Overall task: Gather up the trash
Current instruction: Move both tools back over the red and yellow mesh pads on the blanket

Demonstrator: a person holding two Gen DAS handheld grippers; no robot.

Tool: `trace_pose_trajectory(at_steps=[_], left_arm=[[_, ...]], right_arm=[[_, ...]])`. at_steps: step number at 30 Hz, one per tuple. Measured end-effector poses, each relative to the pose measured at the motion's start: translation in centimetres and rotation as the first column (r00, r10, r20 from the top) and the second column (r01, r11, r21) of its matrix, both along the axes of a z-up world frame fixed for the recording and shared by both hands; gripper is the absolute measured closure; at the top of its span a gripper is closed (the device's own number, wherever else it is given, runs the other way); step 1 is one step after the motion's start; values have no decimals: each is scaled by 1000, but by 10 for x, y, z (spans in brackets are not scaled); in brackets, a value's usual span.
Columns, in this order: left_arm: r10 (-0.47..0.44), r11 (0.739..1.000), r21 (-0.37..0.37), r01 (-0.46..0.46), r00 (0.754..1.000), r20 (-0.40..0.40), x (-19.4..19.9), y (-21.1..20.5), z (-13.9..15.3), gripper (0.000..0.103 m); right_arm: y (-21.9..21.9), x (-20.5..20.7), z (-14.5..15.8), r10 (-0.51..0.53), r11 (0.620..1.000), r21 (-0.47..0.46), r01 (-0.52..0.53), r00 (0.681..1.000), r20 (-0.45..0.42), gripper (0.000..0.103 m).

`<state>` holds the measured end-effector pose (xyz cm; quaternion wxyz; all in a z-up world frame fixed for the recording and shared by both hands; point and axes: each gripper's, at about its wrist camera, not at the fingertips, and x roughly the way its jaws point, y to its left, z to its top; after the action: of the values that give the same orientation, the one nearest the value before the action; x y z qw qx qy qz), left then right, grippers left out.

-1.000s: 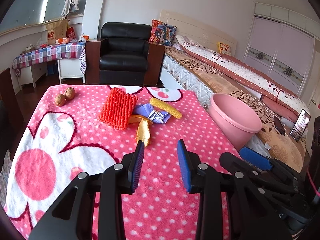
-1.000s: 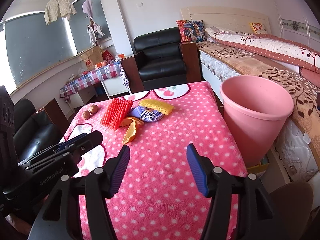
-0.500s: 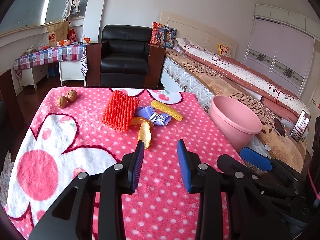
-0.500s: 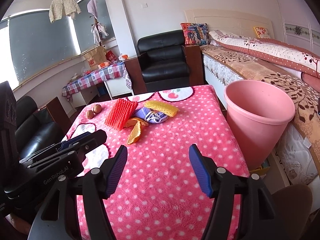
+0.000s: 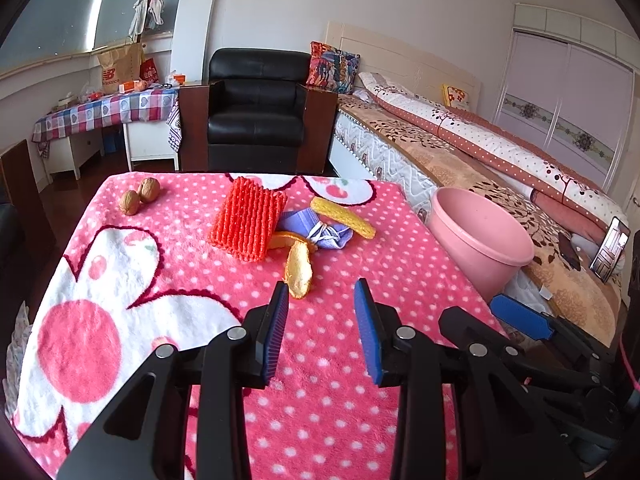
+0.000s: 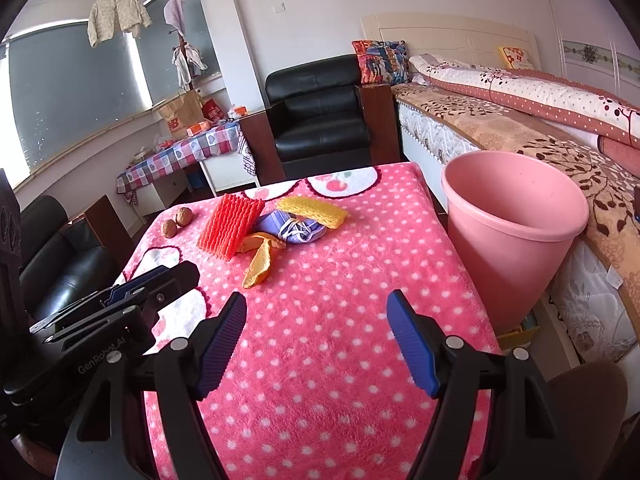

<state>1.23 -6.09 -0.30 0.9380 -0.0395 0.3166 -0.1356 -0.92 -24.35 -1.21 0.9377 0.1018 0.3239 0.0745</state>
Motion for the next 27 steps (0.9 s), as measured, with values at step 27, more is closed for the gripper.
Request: trace_pose_trajectory(at_steps=[27], left_arm=[[78,997,-14,-81,987,-143,113,60,-12,69]], right_arm=[[13,95,-3,170,985,-17,-171,984,-53,39]])
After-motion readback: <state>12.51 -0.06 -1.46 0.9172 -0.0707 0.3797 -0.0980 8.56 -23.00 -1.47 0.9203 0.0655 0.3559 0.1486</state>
